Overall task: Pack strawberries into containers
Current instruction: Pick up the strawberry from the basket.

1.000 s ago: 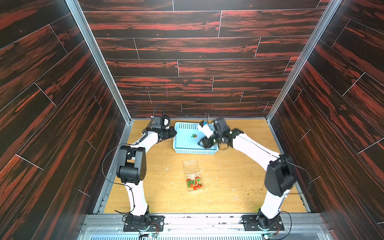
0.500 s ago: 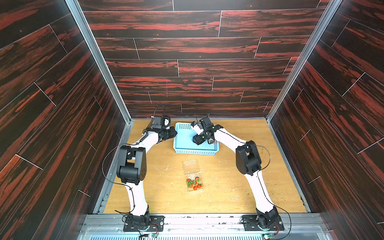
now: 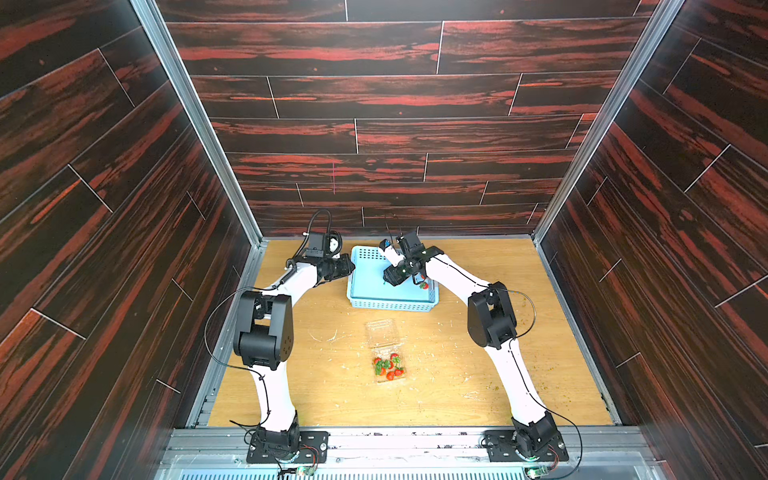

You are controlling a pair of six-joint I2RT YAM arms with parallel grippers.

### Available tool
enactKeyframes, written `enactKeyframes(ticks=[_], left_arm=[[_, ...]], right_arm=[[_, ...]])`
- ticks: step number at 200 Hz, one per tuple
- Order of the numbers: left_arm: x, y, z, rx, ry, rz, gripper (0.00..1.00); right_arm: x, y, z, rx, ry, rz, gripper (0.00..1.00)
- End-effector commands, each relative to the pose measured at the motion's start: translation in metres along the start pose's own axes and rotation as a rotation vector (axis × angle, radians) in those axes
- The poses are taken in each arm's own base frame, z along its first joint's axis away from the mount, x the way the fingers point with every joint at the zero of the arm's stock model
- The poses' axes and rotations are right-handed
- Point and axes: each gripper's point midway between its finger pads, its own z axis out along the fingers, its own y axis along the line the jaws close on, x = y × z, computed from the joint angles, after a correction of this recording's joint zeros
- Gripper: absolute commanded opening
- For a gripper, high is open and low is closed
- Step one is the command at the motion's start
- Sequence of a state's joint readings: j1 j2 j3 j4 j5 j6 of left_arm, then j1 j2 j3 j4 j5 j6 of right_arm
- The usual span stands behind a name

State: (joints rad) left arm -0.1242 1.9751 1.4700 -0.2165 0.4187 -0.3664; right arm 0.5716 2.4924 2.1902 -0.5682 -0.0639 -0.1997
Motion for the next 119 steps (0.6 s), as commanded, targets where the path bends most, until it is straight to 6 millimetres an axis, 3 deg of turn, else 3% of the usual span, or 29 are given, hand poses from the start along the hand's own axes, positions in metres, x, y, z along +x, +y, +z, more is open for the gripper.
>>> enactKeyframes(ticks=[1,74,119], left_arm=[[-0.016,-0.023,-0.022,0.046,-0.050,0.033,0.00],[-0.016,-0.024,-0.026,0.042,-0.049,0.041,0.00],[-0.015,-0.023,-0.028,0.033,-0.050,0.045,0.00]], right_arm=[[0.020,0.002,0.016,-0.021,0.056,0.010,0.57],[0.014,-0.001,0.022,-0.040,0.045,0.033,0.52],[0.013,0.001,0.024,-0.064,0.049,0.049,0.32]])
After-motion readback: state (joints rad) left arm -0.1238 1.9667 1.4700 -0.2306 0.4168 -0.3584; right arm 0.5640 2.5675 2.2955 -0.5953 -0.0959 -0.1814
